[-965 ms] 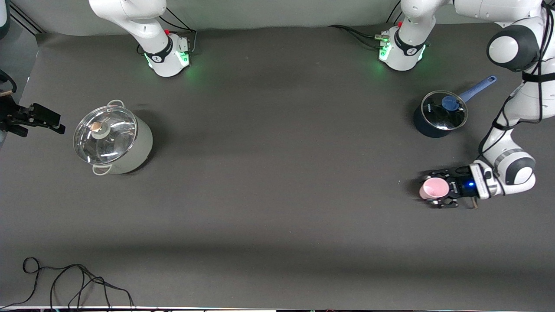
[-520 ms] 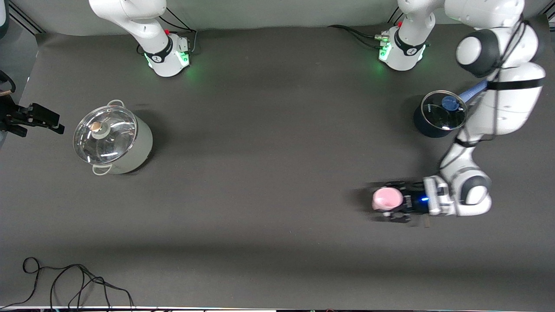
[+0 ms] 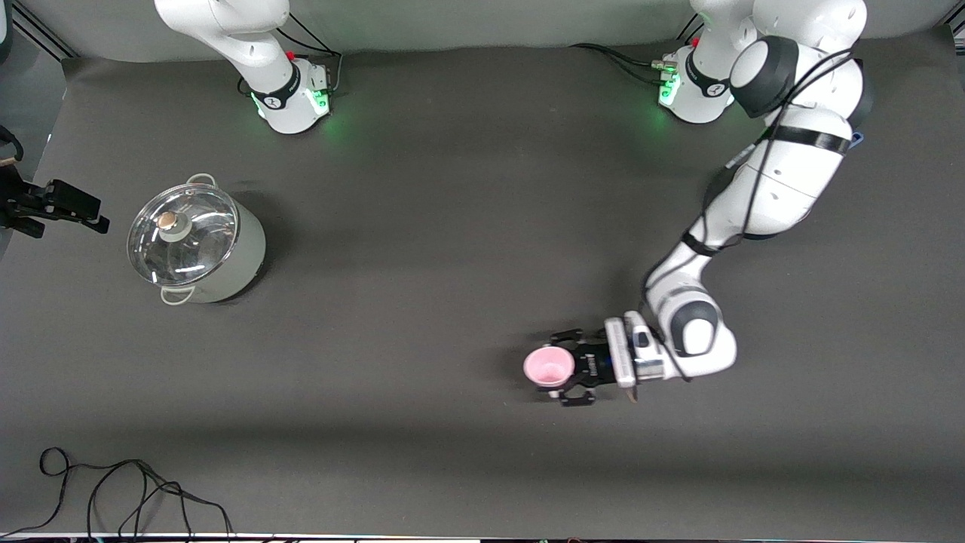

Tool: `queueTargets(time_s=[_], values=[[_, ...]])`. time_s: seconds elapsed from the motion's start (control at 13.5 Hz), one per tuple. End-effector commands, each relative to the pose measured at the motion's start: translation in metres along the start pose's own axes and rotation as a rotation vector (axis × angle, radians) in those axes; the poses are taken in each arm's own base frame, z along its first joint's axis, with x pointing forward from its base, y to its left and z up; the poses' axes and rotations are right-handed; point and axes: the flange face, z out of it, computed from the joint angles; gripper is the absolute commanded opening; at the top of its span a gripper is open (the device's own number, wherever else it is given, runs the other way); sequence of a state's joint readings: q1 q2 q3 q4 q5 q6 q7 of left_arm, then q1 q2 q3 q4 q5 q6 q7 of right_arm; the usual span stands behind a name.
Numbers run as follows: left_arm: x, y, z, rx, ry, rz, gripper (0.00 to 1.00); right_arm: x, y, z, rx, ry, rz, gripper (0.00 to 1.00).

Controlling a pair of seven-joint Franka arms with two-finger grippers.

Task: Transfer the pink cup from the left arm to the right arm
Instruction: 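Lift the pink cup with the left gripper and carry it toward the pot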

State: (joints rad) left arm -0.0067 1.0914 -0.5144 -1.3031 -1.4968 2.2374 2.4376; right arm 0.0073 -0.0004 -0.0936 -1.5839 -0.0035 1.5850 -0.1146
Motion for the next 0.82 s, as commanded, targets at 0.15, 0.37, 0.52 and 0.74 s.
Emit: queueTargets(time_s=[0.15, 0.37, 0.52, 0.74], values=[[0.074, 0.021, 0.091, 0.063, -0.015, -0.097, 0.00, -0.004, 0.001, -0.009, -0.001, 0.018, -0.015, 1.00], [0.129, 0.045, 0.148, 0.134, -0.032, -0.149, 0.00, -0.003, 0.000, -0.027, 0.080, 0.071, 0.023, 1.00], [0.168, 0.065, 0.179, 0.185, -0.030, -0.194, 0.00, -0.003, -0.002, -0.036, 0.087, 0.078, 0.222, 1.00], [0.212, 0.104, 0.216, 0.243, -0.027, -0.220, 0.00, -0.011, -0.015, -0.068, 0.106, 0.071, 0.559, 1.00]])
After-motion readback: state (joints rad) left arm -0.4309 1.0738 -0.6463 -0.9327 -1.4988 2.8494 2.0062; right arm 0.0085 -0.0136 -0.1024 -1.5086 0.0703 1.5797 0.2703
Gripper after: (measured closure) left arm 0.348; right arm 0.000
